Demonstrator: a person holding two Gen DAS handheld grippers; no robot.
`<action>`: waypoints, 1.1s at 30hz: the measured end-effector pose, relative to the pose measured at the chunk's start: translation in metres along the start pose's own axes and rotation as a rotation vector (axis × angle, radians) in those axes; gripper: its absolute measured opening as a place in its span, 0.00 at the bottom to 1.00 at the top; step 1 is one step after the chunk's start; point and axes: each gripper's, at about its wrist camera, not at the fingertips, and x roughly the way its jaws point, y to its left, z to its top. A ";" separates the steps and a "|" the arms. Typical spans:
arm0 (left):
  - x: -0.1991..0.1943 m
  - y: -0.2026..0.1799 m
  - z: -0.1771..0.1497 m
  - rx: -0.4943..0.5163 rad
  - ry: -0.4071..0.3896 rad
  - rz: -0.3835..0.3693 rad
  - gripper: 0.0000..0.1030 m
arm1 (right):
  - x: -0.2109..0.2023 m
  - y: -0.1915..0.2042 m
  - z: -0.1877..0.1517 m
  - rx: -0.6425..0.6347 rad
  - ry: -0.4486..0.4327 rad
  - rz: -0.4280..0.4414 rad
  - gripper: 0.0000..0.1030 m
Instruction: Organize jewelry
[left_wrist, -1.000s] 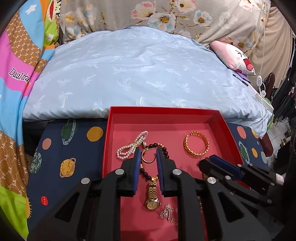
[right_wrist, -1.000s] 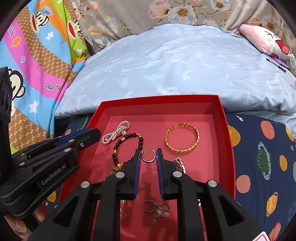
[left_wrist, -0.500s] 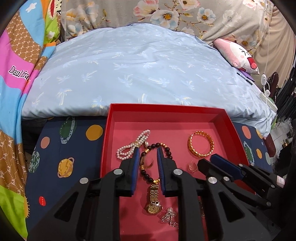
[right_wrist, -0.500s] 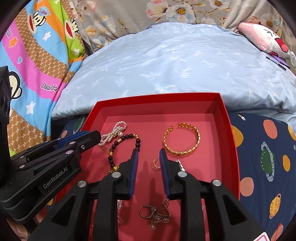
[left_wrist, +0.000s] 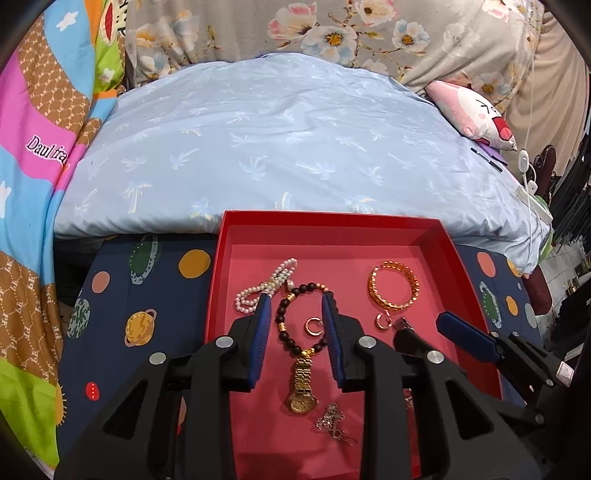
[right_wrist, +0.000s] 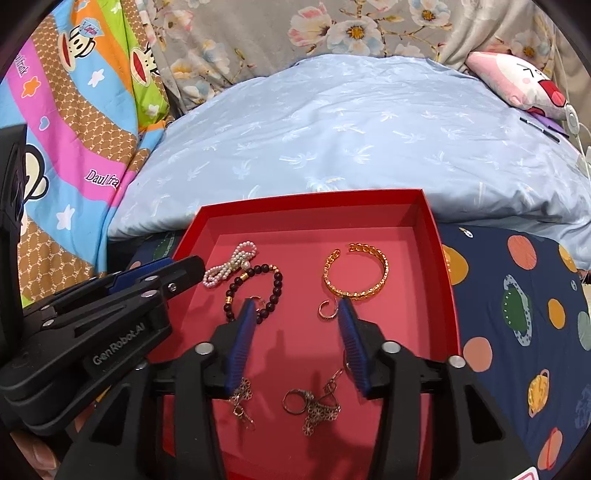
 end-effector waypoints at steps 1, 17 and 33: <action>-0.002 -0.002 0.000 0.007 -0.002 0.003 0.26 | -0.003 0.002 -0.001 -0.007 -0.003 -0.006 0.46; -0.047 0.003 -0.022 -0.004 -0.048 0.066 0.36 | -0.047 -0.006 -0.024 0.037 -0.029 -0.057 0.59; -0.088 -0.004 -0.079 0.013 -0.041 0.186 0.78 | -0.096 0.003 -0.077 0.052 -0.030 -0.202 0.83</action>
